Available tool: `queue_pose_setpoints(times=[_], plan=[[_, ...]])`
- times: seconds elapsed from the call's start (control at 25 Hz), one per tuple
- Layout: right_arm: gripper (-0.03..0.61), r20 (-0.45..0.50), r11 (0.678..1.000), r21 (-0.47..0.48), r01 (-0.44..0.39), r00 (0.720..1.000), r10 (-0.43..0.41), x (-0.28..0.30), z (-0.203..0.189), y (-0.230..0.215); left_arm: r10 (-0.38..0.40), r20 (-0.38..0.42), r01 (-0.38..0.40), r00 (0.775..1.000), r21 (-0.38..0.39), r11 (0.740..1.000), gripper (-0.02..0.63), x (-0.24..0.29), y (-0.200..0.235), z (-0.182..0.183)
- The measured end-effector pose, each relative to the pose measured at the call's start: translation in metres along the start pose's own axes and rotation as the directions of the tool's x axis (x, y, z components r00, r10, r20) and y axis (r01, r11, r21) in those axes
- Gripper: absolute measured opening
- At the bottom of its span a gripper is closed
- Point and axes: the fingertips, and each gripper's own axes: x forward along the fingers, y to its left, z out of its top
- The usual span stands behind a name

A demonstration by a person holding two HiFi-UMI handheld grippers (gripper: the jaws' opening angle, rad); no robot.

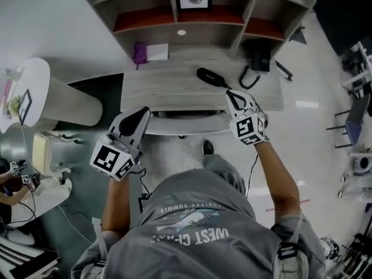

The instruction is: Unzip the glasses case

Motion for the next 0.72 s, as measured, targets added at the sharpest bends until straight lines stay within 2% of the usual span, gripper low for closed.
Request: queue_pose_setpoints(times=[0.2,0.28,0.56,0.72], plan=[[0.04,-0.07,0.982,-0.163,-0.097,0.994,0.086,0.061,-0.043,0.007,0.054,-0.042,-0.055,0.998,-0.026,0.998,0.0,0.017,0.02,-0.014],[0.09,-0.103,0.967,-0.212,-0.141,0.987,0.122,0.083,-0.062,0.01,0.072,-0.059,-0.075,0.996,-0.038,0.996,0.0,0.026,0.028,-0.02],[0.239,-0.184,0.88,-0.383,-0.281,0.957,0.225,0.146,-0.121,0.023,0.099,-0.107,-0.108,0.989,-0.081,0.991,0.0,0.059,0.047,-0.04],[0.273,-0.222,0.838,-0.427,-0.339,0.938,0.267,0.168,-0.153,0.031,0.099,-0.126,-0.112,0.987,-0.099,0.989,0.0,0.079,0.048,-0.053]])
